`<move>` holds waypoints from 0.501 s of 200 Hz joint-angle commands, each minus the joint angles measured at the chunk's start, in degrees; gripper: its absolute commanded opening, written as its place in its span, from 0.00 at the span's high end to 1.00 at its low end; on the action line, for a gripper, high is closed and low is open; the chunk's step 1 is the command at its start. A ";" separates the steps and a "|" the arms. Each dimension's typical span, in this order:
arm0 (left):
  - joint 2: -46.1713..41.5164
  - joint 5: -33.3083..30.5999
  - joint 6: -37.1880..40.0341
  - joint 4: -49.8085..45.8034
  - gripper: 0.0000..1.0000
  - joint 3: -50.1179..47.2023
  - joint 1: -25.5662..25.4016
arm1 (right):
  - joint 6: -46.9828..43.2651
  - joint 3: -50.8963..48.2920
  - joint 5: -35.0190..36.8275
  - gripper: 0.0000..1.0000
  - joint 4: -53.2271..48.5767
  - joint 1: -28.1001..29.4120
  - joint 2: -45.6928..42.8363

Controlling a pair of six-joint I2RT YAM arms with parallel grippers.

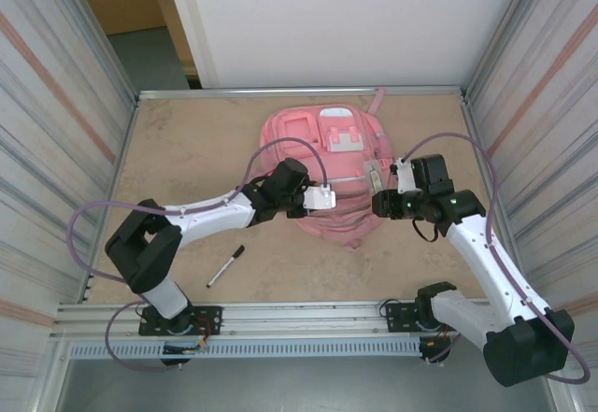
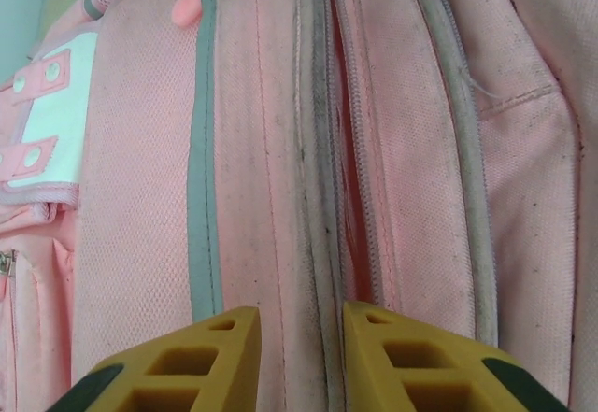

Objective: Pack books, pencil case, and school supplies into a backpack

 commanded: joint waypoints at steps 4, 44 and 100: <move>2.55 -2.53 1.09 4.53 0.67 2.63 0.68 | 2.81 -1.15 -3.33 0.63 -1.08 -0.26 -2.19; 8.55 -7.57 -2.06 3.82 0.39 8.32 0.76 | 5.97 -3.06 -3.09 0.63 -1.84 -0.26 -3.12; 10.99 -7.86 -2.38 3.15 1.00 11.31 0.94 | 6.74 -3.96 -3.72 0.64 -2.02 -0.17 -3.28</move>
